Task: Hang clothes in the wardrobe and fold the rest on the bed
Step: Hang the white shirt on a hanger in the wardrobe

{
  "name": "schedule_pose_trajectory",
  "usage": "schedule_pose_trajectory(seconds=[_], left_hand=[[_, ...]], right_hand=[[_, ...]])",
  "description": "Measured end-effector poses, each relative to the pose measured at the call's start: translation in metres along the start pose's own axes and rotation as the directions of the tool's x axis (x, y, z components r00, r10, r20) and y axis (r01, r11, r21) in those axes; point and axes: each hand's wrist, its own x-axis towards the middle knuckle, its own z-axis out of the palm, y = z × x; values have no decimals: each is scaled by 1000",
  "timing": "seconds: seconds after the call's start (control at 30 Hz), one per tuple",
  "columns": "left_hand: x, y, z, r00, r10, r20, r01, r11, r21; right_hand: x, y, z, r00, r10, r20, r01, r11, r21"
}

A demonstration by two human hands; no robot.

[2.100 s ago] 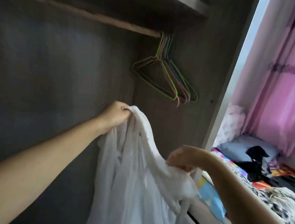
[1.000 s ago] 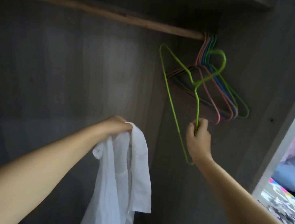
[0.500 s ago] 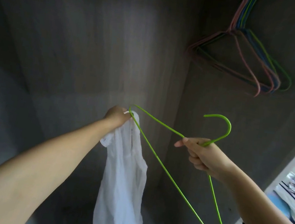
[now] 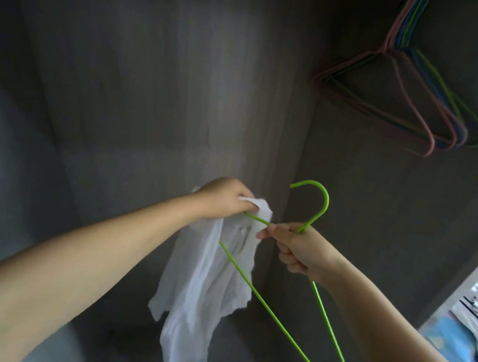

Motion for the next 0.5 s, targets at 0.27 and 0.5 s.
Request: schedule_pose_trajectory(seconds=[0.27, 0.5], left_hand=[[-11, 21, -37, 968, 215, 133, -252, 850, 462], [-5, 26, -74, 970, 220, 106, -239, 945, 221]], right_hand=[[2, -11, 3, 978, -174, 113, 143, 959, 243], [5, 9, -29, 990, 20, 136, -65, 941, 332]])
